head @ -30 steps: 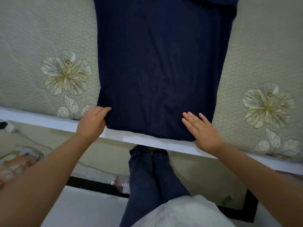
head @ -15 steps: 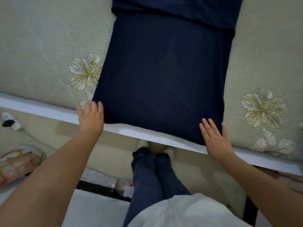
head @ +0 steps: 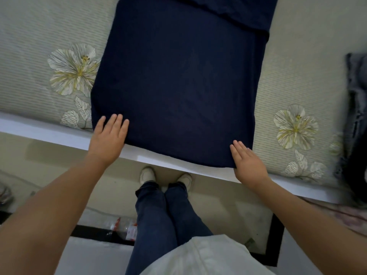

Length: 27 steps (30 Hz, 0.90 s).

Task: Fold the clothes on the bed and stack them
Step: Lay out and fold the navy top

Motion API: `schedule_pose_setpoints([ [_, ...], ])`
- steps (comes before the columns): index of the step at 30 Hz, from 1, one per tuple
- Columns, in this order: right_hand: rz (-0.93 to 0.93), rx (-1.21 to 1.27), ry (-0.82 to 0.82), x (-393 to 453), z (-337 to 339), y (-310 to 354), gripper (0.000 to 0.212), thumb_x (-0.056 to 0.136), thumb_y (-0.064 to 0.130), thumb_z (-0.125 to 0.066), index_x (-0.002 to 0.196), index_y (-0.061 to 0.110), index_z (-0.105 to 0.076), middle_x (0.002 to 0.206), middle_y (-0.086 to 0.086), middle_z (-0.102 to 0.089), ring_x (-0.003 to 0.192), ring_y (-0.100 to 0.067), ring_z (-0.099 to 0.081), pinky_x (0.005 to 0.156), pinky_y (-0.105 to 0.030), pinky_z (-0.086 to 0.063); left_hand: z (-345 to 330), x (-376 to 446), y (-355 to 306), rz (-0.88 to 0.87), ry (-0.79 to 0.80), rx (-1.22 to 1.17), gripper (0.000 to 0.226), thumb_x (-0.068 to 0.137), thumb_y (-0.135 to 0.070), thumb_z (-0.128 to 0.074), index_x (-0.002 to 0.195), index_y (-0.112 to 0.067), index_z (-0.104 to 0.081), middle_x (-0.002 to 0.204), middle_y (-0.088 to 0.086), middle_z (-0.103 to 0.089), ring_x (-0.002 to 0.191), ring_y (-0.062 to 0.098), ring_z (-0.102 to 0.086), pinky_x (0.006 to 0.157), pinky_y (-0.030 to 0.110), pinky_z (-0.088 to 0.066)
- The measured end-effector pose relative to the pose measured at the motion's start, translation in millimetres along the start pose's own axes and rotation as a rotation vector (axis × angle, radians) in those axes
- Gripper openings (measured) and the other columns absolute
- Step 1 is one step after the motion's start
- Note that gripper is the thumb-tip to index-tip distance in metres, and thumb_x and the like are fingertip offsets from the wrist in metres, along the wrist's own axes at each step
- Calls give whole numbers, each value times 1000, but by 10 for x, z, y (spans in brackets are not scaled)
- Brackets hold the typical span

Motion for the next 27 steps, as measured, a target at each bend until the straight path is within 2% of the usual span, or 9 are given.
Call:
schedule_pose_setpoints([
  [3, -7, 51, -49, -103, 38, -53, 59, 94, 4, -27, 145, 7, 2, 155, -10, 6, 143, -21, 3, 114, -27, 2, 97, -12, 103, -74, -42, -32, 47, 83, 16, -41, 130, 13, -39, 135, 32, -40, 126, 44, -40, 108, 53, -22],
  [6, -3, 18, -43, -235, 7, 49, 59, 93, 0, -23, 145, 7, 5, 154, -10, 10, 143, -23, 7, 114, -27, 5, 19, -25, 182, -100, 173, 62, 55, 93, 4, -29, 144, -2, -13, 153, 15, -13, 142, 23, -14, 114, 32, -4],
  [8, -38, 37, -8, -325, -34, 127, 60, 93, -1, -23, 145, 6, 7, 154, -10, 11, 143, -21, 7, 113, -26, 6, -15, -115, 178, -106, 300, 111, 57, 94, 0, -27, 146, -8, -5, 155, 10, -7, 142, 19, -9, 113, 27, -5],
  [12, -33, 56, 118, -588, -209, 352, 62, 92, -3, -24, 145, 7, 6, 155, -8, 9, 143, -19, 6, 114, -26, 1, 15, -400, 217, -157, 415, 114, 41, 91, -1, -35, 132, -8, -36, 134, 11, -42, 119, 25, -44, 97, 31, -36],
  [15, -27, 20, 146, -783, -226, 503, 61, 92, -2, -23, 146, 8, 5, 155, -8, 9, 143, -20, 6, 115, -30, 2, 114, -567, 385, -177, 518, 144, 45, 91, -2, -32, 135, -12, -34, 136, 7, -42, 121, 24, -45, 96, 33, -39],
  [19, -185, 86, -69, -791, 276, 346, 56, 92, 3, -30, 145, 5, -12, 154, -12, -10, 142, -24, -10, 114, -34, -9, 750, -314, 599, -93, 289, 107, 32, 85, 3, -39, 113, -12, -45, 119, 7, -52, 98, 23, -52, 83, 33, -44],
  [22, -315, 265, -388, -747, 1011, 26, 31, 75, -9, -49, 105, -8, -57, 110, -27, -54, 104, -38, -48, 81, -43, -37, 1378, 36, 620, 5, 72, -11, 17, 84, 4, -40, 84, -12, -35, 92, 13, -58, 71, 27, -48, 60, 37, -40],
  [24, -395, 318, -499, -679, 1417, -218, 17, 67, -14, -54, 82, -10, -60, 87, -26, -54, 86, -39, -49, 66, -39, -30, 1715, 306, 545, 14, -42, -22, 19, 84, 6, -39, 82, -12, -33, 90, 15, -57, 75, 29, -50, 58, 35, -33],
  [27, -506, 333, -537, -460, 1856, -622, 16, 72, -7, -53, 87, -8, -59, 92, -25, -54, 90, -36, -47, 68, -35, -23, 2099, 749, 524, 70, -130, -54, 15, 85, 5, -38, 91, -6, -46, 100, 18, -55, 92, 33, -49, 65, 36, -33],
])
Point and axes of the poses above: each hand's wrist, its own x-axis towards the middle knuckle, its own z-axis out of the back of the hand, y = z × x, the point moved 10 cm from there along x, towards the middle knuckle
